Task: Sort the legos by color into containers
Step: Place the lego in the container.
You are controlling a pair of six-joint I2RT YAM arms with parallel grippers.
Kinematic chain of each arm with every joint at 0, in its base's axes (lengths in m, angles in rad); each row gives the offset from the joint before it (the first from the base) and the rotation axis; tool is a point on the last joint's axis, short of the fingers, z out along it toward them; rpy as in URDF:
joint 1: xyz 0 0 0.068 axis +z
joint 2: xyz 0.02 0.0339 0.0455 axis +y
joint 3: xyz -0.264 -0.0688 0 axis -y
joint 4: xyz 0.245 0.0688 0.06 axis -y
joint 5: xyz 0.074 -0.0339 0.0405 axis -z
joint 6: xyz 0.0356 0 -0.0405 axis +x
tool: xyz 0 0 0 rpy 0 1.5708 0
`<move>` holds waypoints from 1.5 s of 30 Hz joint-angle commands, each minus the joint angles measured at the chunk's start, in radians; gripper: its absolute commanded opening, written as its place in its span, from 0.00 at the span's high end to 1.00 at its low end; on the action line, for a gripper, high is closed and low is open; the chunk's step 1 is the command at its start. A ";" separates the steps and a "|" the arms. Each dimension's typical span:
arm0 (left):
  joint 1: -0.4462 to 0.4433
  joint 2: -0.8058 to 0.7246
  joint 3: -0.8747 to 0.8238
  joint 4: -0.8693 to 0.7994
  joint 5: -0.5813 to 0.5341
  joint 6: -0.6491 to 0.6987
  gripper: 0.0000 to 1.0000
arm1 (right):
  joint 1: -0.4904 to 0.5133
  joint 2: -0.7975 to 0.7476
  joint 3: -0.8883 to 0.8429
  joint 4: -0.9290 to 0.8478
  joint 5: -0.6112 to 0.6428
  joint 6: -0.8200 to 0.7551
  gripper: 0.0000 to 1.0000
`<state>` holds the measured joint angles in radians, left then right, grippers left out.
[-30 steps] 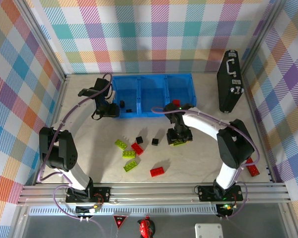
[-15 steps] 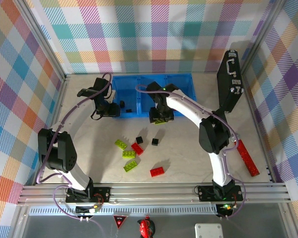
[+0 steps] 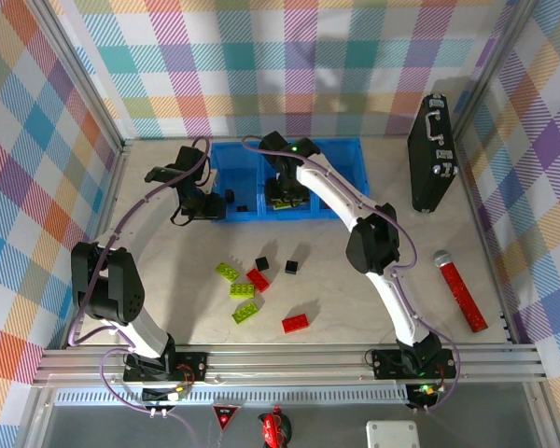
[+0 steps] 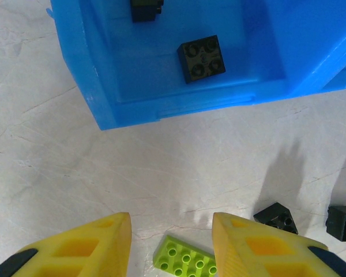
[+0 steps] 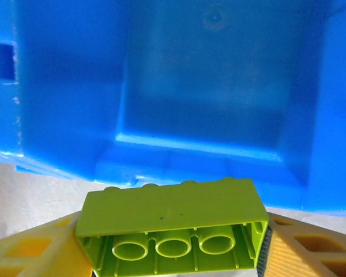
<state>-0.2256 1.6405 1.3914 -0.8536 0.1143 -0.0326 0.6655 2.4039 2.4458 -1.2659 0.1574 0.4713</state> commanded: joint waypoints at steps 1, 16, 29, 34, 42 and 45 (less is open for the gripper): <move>0.008 -0.031 -0.015 0.007 0.003 0.005 0.59 | -0.027 0.016 0.035 -0.002 0.000 0.028 0.33; 0.008 -0.017 -0.019 0.010 0.009 0.005 0.61 | -0.079 0.132 0.065 0.169 -0.057 -0.015 0.35; 0.008 -0.014 -0.016 0.006 0.008 0.009 0.62 | -0.079 0.200 0.067 0.171 -0.092 0.010 0.34; 0.008 -0.012 -0.014 0.004 0.010 0.007 0.63 | -0.078 0.201 0.064 0.140 -0.079 0.011 0.30; 0.008 -0.005 -0.011 0.004 0.023 0.004 0.63 | -0.076 0.153 0.064 0.116 -0.071 0.009 0.26; 0.008 -0.005 -0.011 0.001 0.022 0.005 0.63 | -0.076 0.127 0.064 0.104 -0.073 0.007 0.24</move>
<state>-0.2256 1.6405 1.3899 -0.8536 0.1200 -0.0326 0.5892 2.5893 2.4836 -1.1164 0.0780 0.4717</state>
